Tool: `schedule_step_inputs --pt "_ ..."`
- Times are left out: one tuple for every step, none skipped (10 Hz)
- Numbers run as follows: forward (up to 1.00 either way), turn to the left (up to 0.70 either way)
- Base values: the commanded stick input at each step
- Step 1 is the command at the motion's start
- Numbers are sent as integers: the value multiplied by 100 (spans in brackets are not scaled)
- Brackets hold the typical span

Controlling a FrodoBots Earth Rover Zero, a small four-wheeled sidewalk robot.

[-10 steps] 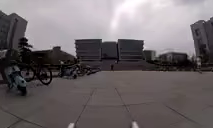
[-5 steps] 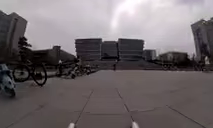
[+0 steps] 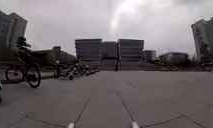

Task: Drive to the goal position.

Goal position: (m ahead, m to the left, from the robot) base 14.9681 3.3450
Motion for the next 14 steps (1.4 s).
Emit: schedule_step_inputs --pt "70 0" --pt "70 0" --pt "70 0" --pt "70 0" --pt "70 0" --pt "70 0" --pt "70 0" --pt "70 0" --pt "70 0" --pt "70 0" --pt "70 0" --pt "70 0" --pt "70 0" --pt "70 0"
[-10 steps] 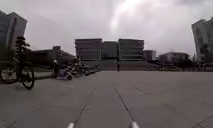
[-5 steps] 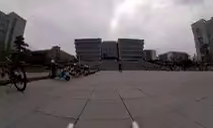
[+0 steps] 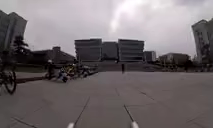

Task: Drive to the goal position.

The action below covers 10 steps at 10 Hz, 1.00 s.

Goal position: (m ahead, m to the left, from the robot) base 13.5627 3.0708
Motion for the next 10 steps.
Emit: schedule_step_inputs --pt "70 0" --pt "70 0" --pt "70 0" --pt "70 0" --pt "70 0" --pt "70 24" --pt "70 27" --pt "70 22" --pt "70 0" --pt "70 0"
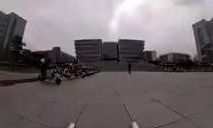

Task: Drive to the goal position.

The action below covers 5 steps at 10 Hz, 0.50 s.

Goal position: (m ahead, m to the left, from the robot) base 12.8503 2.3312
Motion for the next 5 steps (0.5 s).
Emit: schedule_step_inputs --pt "70 0" --pt "70 0" --pt "70 0" --pt "70 0" --pt "70 0"
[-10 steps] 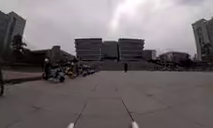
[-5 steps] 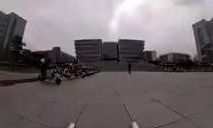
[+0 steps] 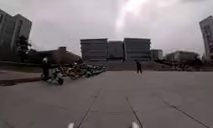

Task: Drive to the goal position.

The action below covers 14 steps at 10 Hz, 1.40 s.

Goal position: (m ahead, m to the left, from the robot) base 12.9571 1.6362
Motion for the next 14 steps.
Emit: schedule_step_inputs --pt "70 0" --pt "70 0" --pt "70 0" --pt "70 0" --pt "70 0" --pt "70 0" --pt "70 -8" --pt "70 -27" --pt "70 -13" --pt "70 0" --pt "70 0" --pt "70 0" --pt "70 0" --pt "70 0"
